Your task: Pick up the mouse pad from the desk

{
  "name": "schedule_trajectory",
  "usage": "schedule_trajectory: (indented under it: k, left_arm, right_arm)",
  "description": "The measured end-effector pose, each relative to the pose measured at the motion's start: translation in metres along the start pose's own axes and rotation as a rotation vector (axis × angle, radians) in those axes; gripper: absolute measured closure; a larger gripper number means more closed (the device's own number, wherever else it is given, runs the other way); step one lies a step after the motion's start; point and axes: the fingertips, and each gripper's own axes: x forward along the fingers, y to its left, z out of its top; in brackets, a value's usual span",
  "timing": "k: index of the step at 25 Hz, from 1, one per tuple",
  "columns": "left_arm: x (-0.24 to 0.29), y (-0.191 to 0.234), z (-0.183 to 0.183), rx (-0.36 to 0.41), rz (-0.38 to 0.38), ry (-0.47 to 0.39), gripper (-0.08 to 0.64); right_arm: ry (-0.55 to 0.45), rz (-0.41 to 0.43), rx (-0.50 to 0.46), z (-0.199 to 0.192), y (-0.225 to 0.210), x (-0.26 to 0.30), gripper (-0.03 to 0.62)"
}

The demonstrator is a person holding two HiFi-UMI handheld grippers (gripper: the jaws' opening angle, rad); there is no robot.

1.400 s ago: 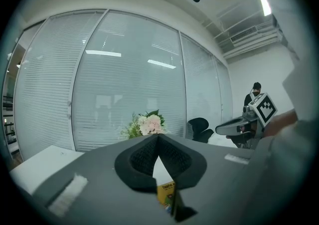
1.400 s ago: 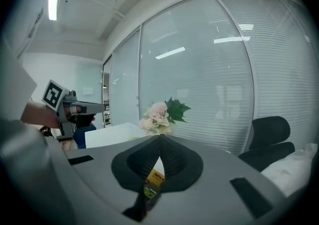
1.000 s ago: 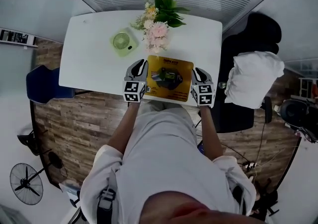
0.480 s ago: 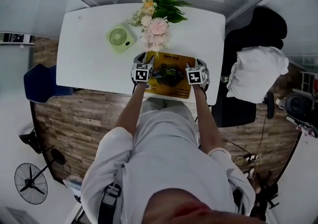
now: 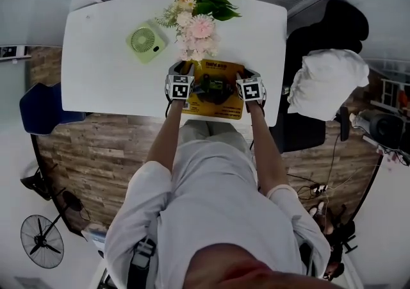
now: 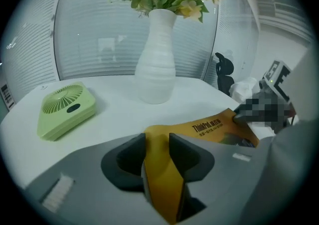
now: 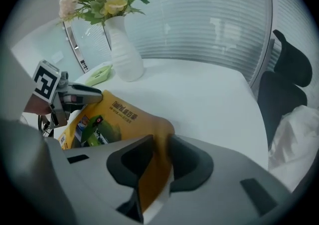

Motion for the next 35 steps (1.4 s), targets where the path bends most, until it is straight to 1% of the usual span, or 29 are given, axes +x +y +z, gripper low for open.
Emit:
schedule_trajectory:
  k: [1,2,4,5,6,9,11,13,16,20,25,27,29,33,35]
  left_arm:
    - [-0.001,-0.002,-0.001,-0.02,0.001,0.012,0.435]
    - [-0.001,-0.005,-0.004,-0.023,-0.006,0.028,0.461]
    - [0.001,-0.015,-0.007,0.009,-0.031,0.055,0.53]
    - [0.001,-0.018,-0.006,0.018,-0.041,0.055,0.535]
    - [-0.001,-0.019,-0.004,0.01,-0.053,0.044,0.536]
    - [-0.016,-0.018,0.004,-0.049,-0.108,0.007,0.535]
    - [-0.029,-0.022,0.012,-0.054,-0.145,-0.032,0.535]
    - [-0.048,-0.024,0.02,-0.058,-0.171,-0.083,0.535]
    - [-0.086,-0.022,0.028,-0.08,-0.186,-0.161,0.535]
    - [-0.149,-0.025,0.045,-0.073,-0.203,-0.272,0.535]
    - [-0.228,-0.024,0.087,-0.077,-0.19,-0.45,0.535]
    - [-0.258,-0.025,0.107,-0.07,-0.181,-0.521,0.535]
    - [-0.286,-0.025,0.129,-0.046,-0.171,-0.589,0.535]
    - [-0.333,-0.024,0.174,0.041,-0.151,-0.712,0.535]
    - [-0.355,-0.023,0.196,0.074,-0.137,-0.76,0.535]
  right_arm:
    - [-0.004,0.012,-0.009,-0.001,0.006,0.001,0.529]
    - [-0.008,0.02,-0.016,-0.002,0.01,0.001,0.575]
    - [-0.022,0.026,-0.014,-0.003,0.01,0.0,0.569]
    - [-0.032,0.037,-0.003,-0.002,0.008,-0.002,0.561]
    - [-0.044,0.054,0.012,0.0,0.008,-0.004,0.561]
    - [-0.098,0.107,0.05,0.005,0.012,-0.018,0.557]
    - [-0.148,0.123,0.045,0.011,0.018,-0.034,0.557]
    - [-0.203,0.134,0.031,0.019,0.025,-0.057,0.557]
    - [-0.28,0.157,-0.019,0.03,0.04,-0.1,0.554]
    - [-0.385,0.172,-0.091,0.046,0.067,-0.16,0.554]
    - [-0.535,0.171,-0.114,0.087,0.089,-0.228,0.555]
    - [-0.59,0.16,-0.139,0.104,0.094,-0.252,0.554]
    - [-0.649,0.138,-0.178,0.123,0.1,-0.277,0.554]
    - [-0.785,0.07,-0.255,0.161,0.113,-0.327,0.554]
    - [-0.844,0.041,-0.288,0.178,0.121,-0.351,0.554]
